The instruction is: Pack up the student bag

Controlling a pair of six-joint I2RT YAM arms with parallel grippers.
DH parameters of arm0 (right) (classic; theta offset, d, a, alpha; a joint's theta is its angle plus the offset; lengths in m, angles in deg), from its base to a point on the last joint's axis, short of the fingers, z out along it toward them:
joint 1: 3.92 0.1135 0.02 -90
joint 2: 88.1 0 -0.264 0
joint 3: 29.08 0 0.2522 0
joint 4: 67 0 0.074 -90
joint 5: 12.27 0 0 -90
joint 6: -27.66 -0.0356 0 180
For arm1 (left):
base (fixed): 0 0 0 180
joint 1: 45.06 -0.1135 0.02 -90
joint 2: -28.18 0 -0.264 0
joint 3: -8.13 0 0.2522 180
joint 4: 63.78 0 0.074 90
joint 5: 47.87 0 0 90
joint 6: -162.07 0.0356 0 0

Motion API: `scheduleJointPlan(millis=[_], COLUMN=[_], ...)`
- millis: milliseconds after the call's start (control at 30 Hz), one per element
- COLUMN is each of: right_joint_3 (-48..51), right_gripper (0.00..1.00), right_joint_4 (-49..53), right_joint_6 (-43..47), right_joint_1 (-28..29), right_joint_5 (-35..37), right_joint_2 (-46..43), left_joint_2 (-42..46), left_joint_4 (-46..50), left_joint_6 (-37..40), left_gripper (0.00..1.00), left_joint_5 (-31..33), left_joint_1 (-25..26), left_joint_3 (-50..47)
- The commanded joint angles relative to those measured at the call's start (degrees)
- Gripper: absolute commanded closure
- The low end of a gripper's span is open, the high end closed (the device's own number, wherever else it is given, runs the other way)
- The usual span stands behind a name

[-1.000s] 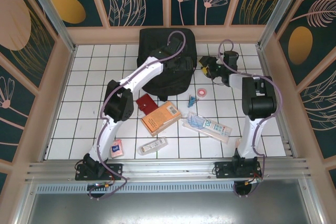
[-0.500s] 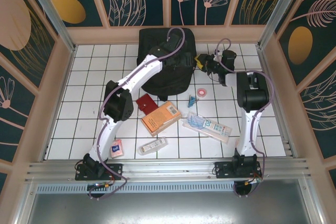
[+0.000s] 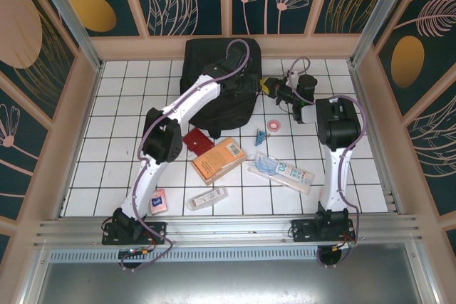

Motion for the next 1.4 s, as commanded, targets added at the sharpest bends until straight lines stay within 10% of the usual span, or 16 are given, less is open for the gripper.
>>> scheduleJointPlan(millis=[0, 900, 933, 1000, 1100, 1233, 1367], right_joint_3=[0.9, 3.6, 2.2, 0.6, 0.8, -2.0, -1.4], right_gripper=[1.00, 1.00, 1.00, 0.68, 0.41, 0.31, 0.32], right_joint_4=[-8.5, -39.6, -37.9, -31.3, -2.2, 40.3, 53.4], right_joint_6=[-2.0, -4.7, -5.4, -5.2, 8.2, 31.4, 33.2], right_joint_1=[1.3, 2.2, 2.4, 2.7, 3.0, 4.6, 5.6], right_joint_5=[-2.5, -7.4, -7.1, -6.4, -2.7, 13.0, 17.6], right_joint_2=[-1.3, 4.1, 4.7, 4.6, -1.5, -12.1, -17.0], left_joint_2=[-0.7, 21.3, 22.9, 25.7, 28.3, 32.2, 35.8], left_joint_4=[-0.5, -14.9, -17.0, -20.0, -20.4, -19.8, -20.8], left_joint_6=[-0.2, -1.2, -1.6, -2.6, -3.7, -5.4, -6.1], left_gripper=[0.20, 0.26, 0.26, 0.26, 0.27, 0.27, 0.27], left_joint_5=[-1.1, -14.1, -15.0, -15.4, -14.1, -9.1, -5.4], left_joint_1=[-0.3, -4.0, -4.0, -4.0, -4.0, -4.1, -4.6], left_joint_3=[0.1, -35.1, -37.6, -41.6, -43.8, -46.2, -49.1])
